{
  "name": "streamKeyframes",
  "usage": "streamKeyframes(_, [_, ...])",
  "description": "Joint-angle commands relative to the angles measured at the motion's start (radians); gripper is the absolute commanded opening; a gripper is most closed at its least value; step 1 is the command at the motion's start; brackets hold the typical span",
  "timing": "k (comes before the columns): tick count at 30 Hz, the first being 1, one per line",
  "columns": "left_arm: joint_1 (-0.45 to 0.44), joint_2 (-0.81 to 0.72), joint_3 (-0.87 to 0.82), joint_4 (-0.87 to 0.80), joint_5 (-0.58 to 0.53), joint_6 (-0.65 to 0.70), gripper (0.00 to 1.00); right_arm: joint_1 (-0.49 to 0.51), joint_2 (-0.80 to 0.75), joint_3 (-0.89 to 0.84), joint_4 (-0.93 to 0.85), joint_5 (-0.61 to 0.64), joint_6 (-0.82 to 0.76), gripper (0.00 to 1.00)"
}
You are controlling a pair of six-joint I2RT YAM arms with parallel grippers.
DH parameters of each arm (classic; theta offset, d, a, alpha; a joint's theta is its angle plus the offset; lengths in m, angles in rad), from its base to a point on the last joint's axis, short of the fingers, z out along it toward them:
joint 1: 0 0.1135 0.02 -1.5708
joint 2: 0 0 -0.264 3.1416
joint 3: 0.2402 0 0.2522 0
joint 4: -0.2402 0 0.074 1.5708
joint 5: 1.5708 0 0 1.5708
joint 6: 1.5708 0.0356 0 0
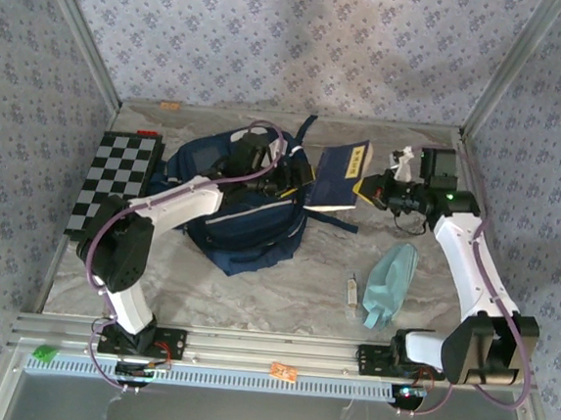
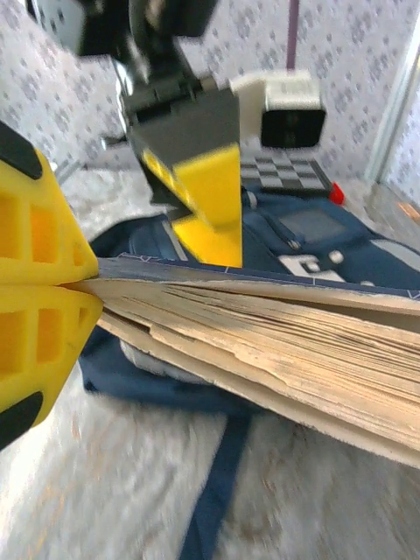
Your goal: Pack the student bag
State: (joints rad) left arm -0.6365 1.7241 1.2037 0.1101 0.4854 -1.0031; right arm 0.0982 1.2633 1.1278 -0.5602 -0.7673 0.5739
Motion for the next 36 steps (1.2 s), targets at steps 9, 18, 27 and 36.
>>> streamKeyframes(9, [-0.002,-0.056,-0.079,0.339,0.133,-0.140,0.43,0.066,0.010,-0.078,0.152,-0.071,0.094,0.00])
streamKeyframes(18, [0.008,-0.080,-0.085,0.394,0.141,-0.189,0.00,0.053,0.018,-0.111,0.164,-0.084,0.105,0.50])
streamKeyframes(27, [0.001,-0.079,-0.068,0.513,0.136,-0.298,0.00,0.102,0.082,-0.112,0.303,-0.163,0.229,0.87])
streamKeyframes(36, [0.010,-0.128,-0.089,0.330,0.060,-0.190,0.00,0.104,0.021,-0.163,0.506,-0.187,0.360,0.56])
